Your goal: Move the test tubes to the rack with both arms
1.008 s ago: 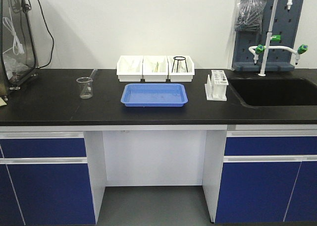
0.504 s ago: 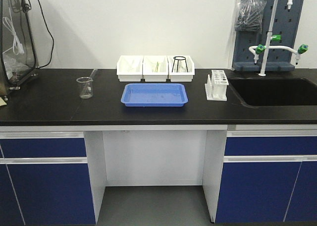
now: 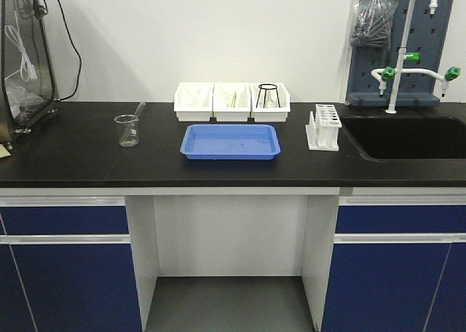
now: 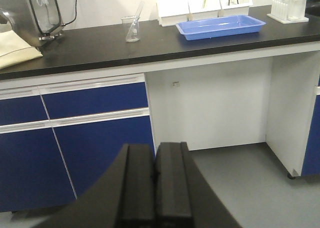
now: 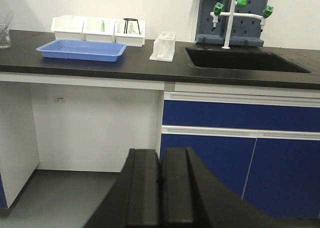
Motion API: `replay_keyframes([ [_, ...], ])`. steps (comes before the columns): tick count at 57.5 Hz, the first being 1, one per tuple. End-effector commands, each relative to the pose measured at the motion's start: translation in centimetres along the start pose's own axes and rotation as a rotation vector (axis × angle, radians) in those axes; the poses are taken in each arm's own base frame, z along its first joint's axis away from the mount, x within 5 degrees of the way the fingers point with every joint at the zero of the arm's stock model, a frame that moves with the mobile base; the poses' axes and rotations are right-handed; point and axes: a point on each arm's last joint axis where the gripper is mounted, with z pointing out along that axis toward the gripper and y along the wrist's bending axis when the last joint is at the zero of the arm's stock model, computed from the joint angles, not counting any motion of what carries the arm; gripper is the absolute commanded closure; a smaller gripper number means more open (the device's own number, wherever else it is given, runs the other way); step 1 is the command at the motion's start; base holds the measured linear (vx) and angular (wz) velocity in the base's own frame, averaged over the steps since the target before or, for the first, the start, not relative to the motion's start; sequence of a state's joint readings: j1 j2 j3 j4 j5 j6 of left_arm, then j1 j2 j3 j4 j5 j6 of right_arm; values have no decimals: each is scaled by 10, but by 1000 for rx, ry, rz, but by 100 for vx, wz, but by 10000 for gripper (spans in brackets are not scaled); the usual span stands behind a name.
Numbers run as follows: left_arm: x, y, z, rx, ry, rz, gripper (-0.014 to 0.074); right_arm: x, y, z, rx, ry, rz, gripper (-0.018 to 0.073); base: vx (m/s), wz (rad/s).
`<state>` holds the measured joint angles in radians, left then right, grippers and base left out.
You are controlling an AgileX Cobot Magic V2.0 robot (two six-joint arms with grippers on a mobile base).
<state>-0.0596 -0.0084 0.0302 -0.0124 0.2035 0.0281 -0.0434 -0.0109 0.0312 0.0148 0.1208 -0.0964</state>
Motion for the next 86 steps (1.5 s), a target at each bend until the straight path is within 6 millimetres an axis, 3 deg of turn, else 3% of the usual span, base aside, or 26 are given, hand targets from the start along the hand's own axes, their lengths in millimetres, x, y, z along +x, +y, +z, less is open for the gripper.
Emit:
replay_keyframes([
  [1, 1, 0, 1, -2, -63, -13, 617, -5, -1, 0, 16, -81, -10, 566, 12, 5],
  [86, 1, 0, 1, -2, -63, -14, 617, -5, -1, 0, 16, -81, -10, 566, 33, 4],
])
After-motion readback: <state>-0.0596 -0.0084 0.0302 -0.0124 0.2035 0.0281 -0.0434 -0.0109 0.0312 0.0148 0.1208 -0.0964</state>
